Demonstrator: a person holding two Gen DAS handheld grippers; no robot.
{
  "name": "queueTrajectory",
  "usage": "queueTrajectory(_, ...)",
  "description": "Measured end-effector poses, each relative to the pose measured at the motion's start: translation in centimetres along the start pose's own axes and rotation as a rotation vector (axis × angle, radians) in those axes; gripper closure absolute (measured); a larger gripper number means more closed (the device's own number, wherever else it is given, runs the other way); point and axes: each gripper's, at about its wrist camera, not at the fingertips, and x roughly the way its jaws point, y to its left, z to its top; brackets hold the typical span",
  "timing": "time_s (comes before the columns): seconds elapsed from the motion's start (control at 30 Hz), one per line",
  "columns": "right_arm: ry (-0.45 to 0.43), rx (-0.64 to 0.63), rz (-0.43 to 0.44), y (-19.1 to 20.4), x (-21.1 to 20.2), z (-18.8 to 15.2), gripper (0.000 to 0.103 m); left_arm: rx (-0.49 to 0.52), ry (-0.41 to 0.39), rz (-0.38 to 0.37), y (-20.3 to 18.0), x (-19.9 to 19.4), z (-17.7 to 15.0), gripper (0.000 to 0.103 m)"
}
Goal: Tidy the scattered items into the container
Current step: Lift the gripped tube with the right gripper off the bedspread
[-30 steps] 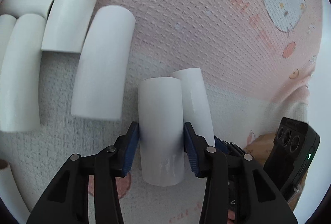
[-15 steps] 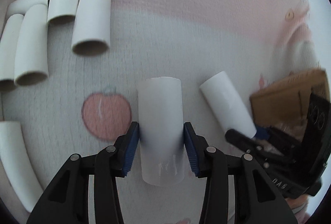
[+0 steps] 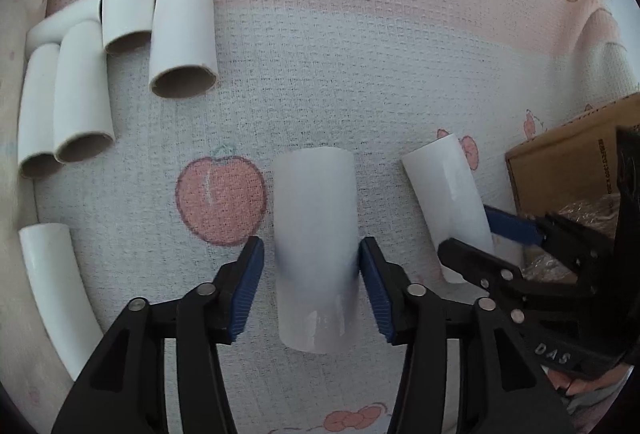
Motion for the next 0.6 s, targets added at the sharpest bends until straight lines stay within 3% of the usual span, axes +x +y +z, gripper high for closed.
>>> queueTrajectory(0.3,0.079,0.005,0.022,0.1,2.3,2.2,0.051,-0.006,0.007,-0.017,0.3,0.0,1.2,0.047)
queueTrajectory(0.47,0.096,0.018,0.048,-0.5,2.3,2.6,0.052,0.021,-0.007,-0.025,-0.3,0.0,1.4,0.054)
queueTrajectory(0.53,0.094,0.013,0.028,-0.7,2.0,2.5,0.062,0.046,-0.021,-0.019,-0.7,-0.1,1.3,0.054)
queueTrajectory(0.6,0.093,0.015,0.044,-0.9,1.6,2.4,0.062,0.058,-0.047,-0.019,-1.0,-0.6,0.9,0.054)
